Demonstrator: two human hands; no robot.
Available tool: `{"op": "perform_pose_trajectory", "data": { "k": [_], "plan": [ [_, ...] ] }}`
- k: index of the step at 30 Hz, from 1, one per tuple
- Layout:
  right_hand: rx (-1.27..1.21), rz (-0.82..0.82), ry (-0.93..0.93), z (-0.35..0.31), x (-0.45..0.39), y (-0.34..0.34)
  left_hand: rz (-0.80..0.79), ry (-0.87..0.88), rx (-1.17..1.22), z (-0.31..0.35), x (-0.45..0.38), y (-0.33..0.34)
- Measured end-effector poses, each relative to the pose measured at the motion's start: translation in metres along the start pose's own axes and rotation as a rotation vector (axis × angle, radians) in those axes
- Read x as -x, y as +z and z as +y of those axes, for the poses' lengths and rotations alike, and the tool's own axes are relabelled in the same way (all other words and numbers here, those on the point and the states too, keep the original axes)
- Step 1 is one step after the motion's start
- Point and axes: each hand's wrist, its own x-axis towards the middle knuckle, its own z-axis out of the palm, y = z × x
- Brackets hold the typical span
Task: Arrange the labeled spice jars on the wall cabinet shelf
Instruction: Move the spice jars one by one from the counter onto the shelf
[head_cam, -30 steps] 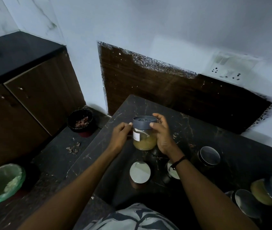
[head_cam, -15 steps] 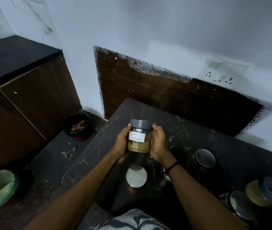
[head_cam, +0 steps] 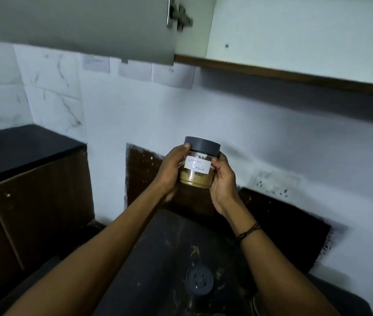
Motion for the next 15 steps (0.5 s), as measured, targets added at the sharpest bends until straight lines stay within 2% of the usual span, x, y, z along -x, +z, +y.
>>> {"op": "perform_pose_trajectory", "data": {
  "k": [9,15],
  "plan": [
    [0.194,-0.027,-0.215,-0.081,-0.027,0.016,-0.003,0.192,-0.038,0.065,-0.031,0.040],
    [0.248,0.118,-0.354,-0.117,-0.039,0.023,0.034,0.338,-0.042,0.103,-0.041,0.068]
  ]
}}
